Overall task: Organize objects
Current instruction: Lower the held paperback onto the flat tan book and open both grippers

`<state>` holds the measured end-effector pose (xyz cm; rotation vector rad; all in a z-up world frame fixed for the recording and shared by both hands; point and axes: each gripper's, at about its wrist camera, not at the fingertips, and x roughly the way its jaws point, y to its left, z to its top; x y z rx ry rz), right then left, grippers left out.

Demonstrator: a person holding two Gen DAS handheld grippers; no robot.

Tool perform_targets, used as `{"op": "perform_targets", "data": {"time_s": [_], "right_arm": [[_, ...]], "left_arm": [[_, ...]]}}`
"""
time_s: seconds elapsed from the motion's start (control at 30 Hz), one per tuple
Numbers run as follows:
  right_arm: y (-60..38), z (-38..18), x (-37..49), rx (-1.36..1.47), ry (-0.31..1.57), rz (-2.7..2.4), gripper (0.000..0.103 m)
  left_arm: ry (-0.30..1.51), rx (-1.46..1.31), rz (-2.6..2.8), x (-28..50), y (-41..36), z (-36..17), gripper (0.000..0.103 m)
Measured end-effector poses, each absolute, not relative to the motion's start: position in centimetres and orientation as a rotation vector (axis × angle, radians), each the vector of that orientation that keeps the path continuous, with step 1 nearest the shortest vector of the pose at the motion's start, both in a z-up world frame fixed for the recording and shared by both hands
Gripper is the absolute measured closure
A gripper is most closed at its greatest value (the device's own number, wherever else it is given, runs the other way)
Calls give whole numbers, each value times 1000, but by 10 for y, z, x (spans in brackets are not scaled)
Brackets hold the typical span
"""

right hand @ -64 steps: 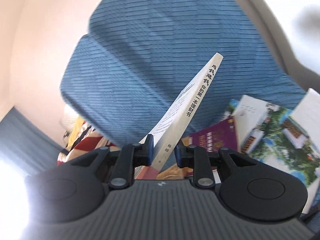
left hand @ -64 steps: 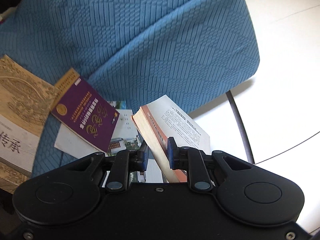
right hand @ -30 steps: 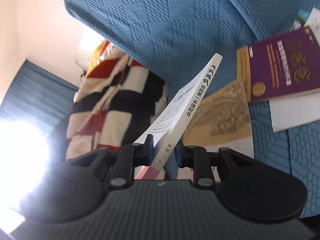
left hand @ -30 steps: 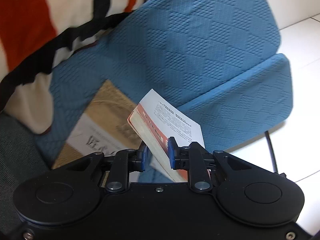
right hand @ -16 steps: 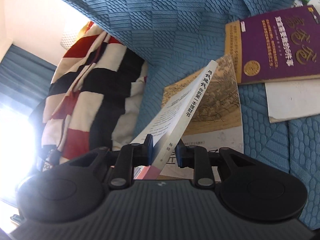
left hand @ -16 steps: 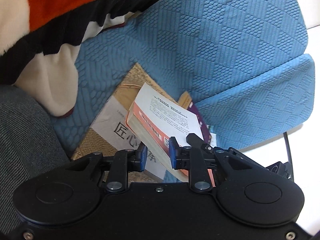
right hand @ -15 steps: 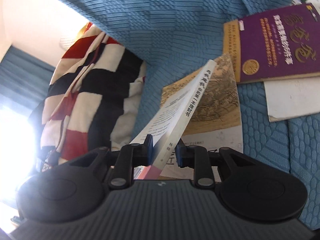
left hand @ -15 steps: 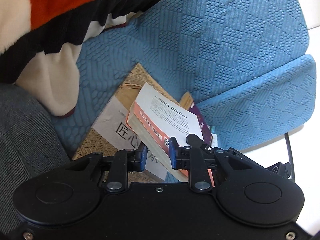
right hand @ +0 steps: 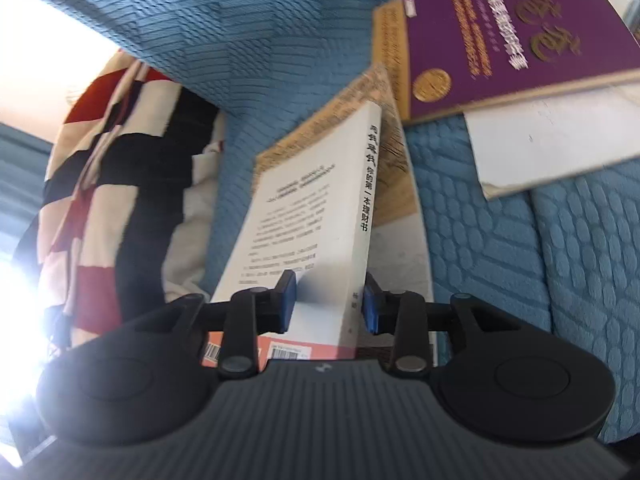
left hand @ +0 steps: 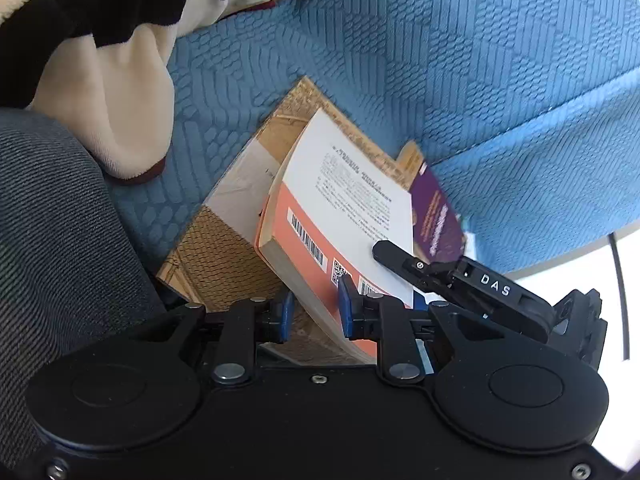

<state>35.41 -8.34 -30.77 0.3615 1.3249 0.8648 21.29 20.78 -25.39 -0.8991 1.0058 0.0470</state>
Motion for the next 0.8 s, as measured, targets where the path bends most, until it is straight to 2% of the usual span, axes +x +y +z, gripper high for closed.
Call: {"op": "perform_targets", "data": {"time_s": [0.37, 0.53, 0.6, 0.67, 0.8], "right_arm": [[-81, -311, 352, 322, 1312, 809, 62], [-74, -299, 347, 165, 1282, 797, 62], [-78, -295, 344, 139, 1266, 793, 62], [-84, -290, 342, 137, 1253, 781, 62], [-92, -273, 337, 128, 1202, 767, 62]], "left_arm": [[1065, -845, 43, 216, 199, -267, 76], [1136, -774, 41, 219, 188, -266, 51], [1123, -759, 20, 216, 185, -260, 37], [1104, -735, 24, 214, 182, -252, 30], [1071, -686, 27, 207, 175, -234, 29]]}}
